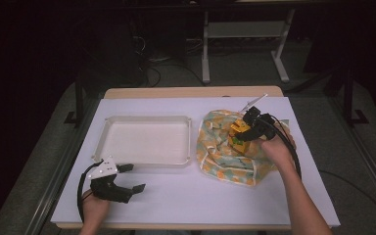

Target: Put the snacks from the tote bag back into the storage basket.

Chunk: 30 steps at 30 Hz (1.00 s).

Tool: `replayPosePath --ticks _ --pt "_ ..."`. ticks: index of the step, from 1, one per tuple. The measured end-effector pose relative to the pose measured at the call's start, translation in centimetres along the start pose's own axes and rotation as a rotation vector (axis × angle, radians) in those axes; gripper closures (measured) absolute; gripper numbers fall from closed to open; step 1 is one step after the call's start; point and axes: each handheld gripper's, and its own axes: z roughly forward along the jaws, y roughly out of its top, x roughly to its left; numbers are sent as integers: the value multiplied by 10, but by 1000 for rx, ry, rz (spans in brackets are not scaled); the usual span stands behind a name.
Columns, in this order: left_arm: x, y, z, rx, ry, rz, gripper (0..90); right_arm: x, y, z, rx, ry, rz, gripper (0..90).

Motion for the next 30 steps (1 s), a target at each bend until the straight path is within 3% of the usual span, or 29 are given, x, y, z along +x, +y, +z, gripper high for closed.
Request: replayPosePath --ticks 30 --pt "1 0 -1 4 1 0 135 -8 17 -29 6 -14 -14 488"
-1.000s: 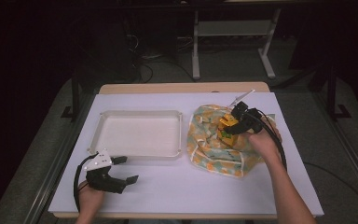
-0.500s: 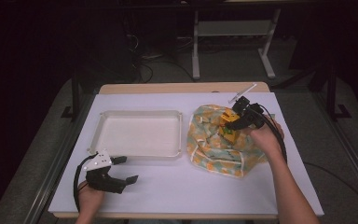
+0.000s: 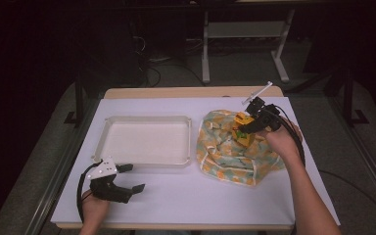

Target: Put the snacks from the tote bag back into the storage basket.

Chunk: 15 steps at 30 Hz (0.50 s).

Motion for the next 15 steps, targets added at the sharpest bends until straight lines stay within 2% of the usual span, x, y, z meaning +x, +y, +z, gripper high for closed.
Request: replayPosePath --ticks 8,15 --pt "-1 0 0 -4 0 -5 135 -2 3 -8 -2 12 1 488" --pt "-1 0 -1 -7 1 -6 135 -1 11 -16 1 19 -18 488"
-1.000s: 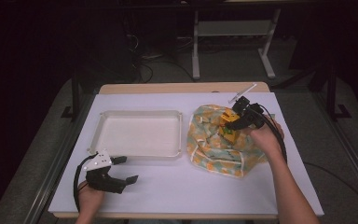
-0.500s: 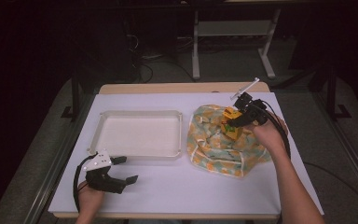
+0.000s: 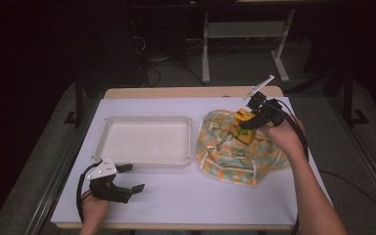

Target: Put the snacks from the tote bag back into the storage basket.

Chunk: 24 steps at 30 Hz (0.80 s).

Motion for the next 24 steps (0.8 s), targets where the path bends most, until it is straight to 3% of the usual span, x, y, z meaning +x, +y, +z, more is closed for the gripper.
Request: replayPosePath --ticks 8,24 --pt "0 0 -1 -1 3 6 135 7 10 -11 -18 36 -22 488" --pt "1 0 -1 -4 4 5 135 25 25 -16 -36 74 -107 488"
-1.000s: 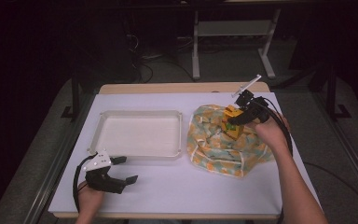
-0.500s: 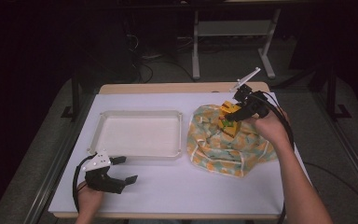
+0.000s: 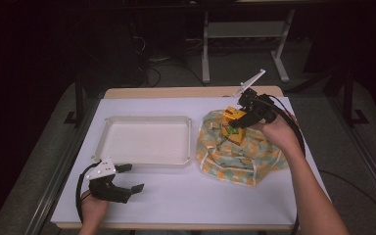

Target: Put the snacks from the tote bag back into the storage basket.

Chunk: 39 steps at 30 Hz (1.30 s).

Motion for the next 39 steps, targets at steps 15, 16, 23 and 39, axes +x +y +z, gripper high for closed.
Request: replayPosePath --ticks 15,16,23,39 --pt "0 0 -1 1 0 -1 135 13 14 -5 -19 14 -45 488" --pt "0 0 -1 0 0 -4 135 14 15 -5 -20 18 -49 488" --pt "0 0 -1 1 0 -3 135 19 21 -4 -26 33 -75 488" --pt "0 0 -1 -3 -1 -2 135 33 35 -2 -38 59 -126 488"
